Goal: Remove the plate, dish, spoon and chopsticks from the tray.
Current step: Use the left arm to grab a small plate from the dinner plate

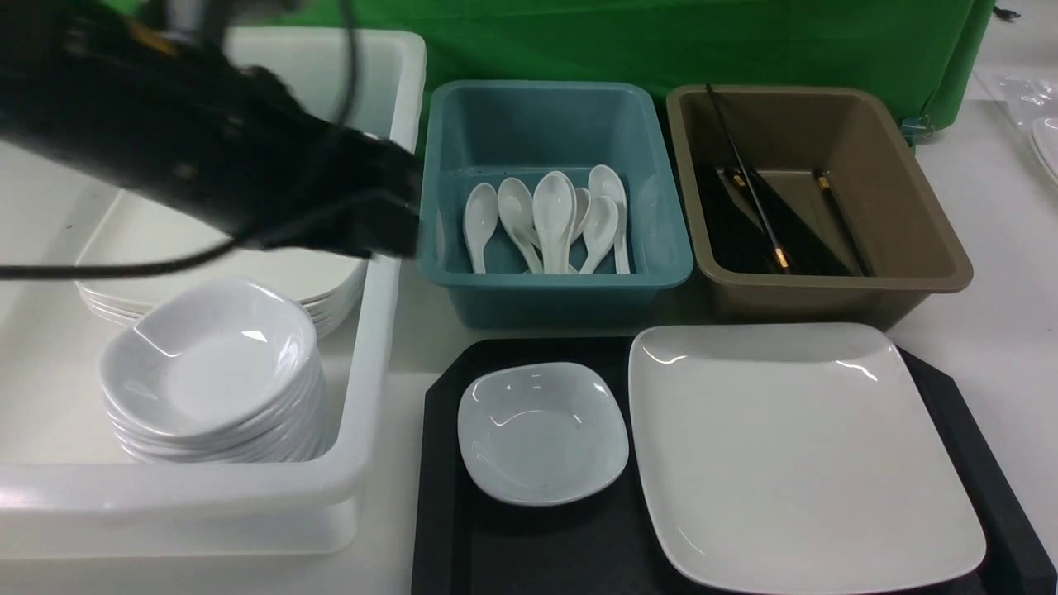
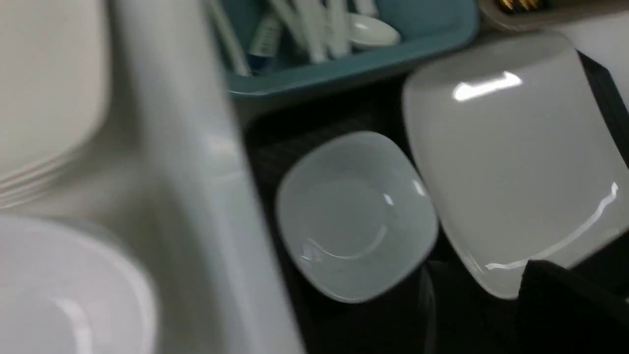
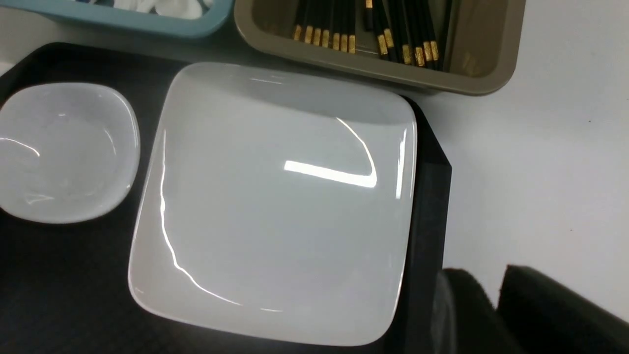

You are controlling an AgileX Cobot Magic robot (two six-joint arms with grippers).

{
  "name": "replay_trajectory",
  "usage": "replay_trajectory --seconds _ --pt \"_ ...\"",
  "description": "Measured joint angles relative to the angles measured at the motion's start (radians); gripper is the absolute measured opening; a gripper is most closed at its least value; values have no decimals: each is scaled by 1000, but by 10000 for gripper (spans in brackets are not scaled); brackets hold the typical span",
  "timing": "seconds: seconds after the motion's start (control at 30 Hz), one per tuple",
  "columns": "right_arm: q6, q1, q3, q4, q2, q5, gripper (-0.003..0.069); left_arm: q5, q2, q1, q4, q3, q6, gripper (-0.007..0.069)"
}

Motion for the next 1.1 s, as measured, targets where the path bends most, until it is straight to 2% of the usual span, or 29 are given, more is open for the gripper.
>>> replay_trajectory --seconds 0.03,0.13,0.33,0.37,0.4,0.57,0.77,1.1 --pt "0 0 0 0 0 0 162 0 54 -64 12 -18 -8 171" --pt "0 0 0 0 0 0 167 5 157 -121 52 -57 -11 178" --pt "0 0 0 0 0 0 179 73 400 -143 162 -174 -12 340" --pt "0 0 0 0 0 0 179 74 407 -143 167 -177 -12 346" --pt "0 0 0 0 0 0 179 75 447 -143 201 -201 -1 400" --pt "0 0 0 0 0 0 181 44 539 -143 236 -256 41 526" --pt "0 0 0 0 0 0 186 -9 619 -144 246 -283 113 563" --pt "0 0 0 0 0 0 193 -38 673 -144 269 -283 120 566"
